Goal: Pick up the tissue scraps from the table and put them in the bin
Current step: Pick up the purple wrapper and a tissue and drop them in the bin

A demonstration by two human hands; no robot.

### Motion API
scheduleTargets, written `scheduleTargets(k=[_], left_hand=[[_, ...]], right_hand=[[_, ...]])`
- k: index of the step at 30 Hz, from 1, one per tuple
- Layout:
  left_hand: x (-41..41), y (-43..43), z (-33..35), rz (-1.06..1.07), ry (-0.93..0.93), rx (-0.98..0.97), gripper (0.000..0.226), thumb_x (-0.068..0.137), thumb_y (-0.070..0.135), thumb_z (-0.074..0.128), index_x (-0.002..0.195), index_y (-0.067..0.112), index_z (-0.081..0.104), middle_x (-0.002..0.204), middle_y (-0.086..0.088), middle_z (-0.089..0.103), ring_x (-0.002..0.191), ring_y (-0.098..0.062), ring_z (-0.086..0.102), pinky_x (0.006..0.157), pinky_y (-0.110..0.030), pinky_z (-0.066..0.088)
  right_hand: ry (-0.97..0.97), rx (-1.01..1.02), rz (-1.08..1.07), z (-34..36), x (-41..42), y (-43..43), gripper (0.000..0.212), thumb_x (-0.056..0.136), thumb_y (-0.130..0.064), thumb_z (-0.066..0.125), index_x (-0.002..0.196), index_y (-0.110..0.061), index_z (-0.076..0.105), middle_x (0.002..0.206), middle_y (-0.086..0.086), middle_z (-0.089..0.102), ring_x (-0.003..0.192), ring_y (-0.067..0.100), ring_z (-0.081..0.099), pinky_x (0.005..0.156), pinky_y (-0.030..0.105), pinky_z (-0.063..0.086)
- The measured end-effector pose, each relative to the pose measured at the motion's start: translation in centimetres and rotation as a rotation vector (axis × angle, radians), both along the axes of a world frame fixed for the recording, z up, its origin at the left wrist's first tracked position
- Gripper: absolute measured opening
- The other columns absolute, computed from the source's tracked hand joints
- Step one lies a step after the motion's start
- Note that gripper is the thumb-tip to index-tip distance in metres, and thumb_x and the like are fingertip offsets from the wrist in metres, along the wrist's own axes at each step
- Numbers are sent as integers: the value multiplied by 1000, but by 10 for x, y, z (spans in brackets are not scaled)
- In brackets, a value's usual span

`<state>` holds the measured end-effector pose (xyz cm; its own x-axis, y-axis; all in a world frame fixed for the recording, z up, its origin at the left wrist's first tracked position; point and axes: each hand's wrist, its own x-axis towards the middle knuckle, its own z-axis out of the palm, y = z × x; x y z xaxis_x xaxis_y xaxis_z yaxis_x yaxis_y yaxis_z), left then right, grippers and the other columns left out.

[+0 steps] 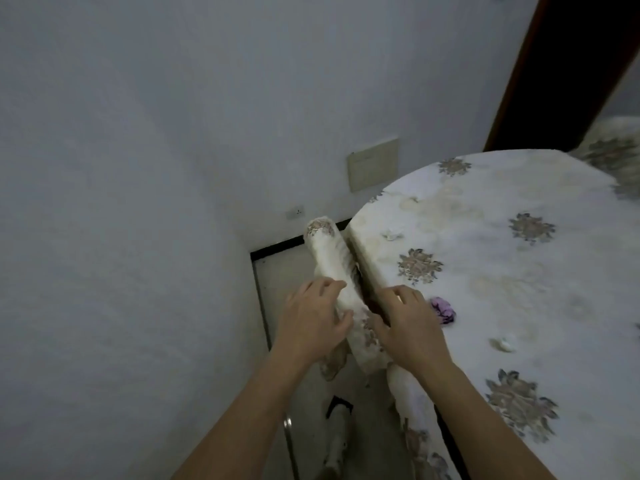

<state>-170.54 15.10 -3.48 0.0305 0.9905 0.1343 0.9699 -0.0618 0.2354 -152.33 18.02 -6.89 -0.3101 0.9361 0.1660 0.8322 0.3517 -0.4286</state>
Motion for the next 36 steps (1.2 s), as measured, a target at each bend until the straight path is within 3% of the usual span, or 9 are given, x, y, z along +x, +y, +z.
scheduleTargets(k=[7, 12, 19, 28, 32, 36], left_hand=[[38, 102, -18, -296, -50, -35, 48, 91, 46, 51, 134, 25, 53, 131, 5, 57, 120, -19, 50, 96, -39, 46], [71, 150, -28, -490, -92, -60, 48, 90, 44, 52, 133, 22, 54, 131, 1, 59, 118, -22, 53, 94, -40, 48], [103, 191, -64, -713, -64, -182, 46, 94, 45, 51, 135, 26, 51, 141, 4, 51, 134, -19, 42, 102, -39, 44], [114, 206, -122, -844, -50, -365, 41, 95, 40, 52, 132, 23, 54, 130, 3, 55, 119, -19, 51, 94, -34, 47], [112, 208, -148, -813, -31, -462, 47, 94, 44, 55, 136, 23, 51, 131, 0, 52, 120, -20, 48, 95, -34, 46], [118, 208, -164, -818, -9, -515, 58, 91, 49, 59, 141, 26, 43, 135, 0, 44, 116, -20, 49, 91, -33, 49]], right_hand=[[-22, -96, -253, -18, 33, 31, 40, 92, -31, 58, 130, -17, 57, 124, 4, 60, 116, 25, 52, 90, 37, 49], [-50, -130, -498, -20, 68, 46, 41, 89, -26, 60, 130, -19, 58, 124, 3, 59, 118, 25, 51, 84, 36, 50], [-43, -209, -789, -40, 103, 26, 42, 92, -31, 58, 132, -22, 55, 128, 1, 56, 118, 21, 50, 81, 36, 52], [70, -397, -1030, -85, 140, -10, 40, 95, -32, 54, 134, -23, 51, 127, 1, 54, 111, 21, 54, 81, 34, 51], [238, -452, -1124, -107, 146, -14, 44, 95, -36, 57, 136, -24, 48, 124, 2, 55, 102, 24, 59, 80, 40, 53], [276, -560, -1141, -129, 146, -7, 49, 92, -38, 59, 138, -28, 44, 128, 1, 53, 108, 21, 55, 82, 41, 52]])
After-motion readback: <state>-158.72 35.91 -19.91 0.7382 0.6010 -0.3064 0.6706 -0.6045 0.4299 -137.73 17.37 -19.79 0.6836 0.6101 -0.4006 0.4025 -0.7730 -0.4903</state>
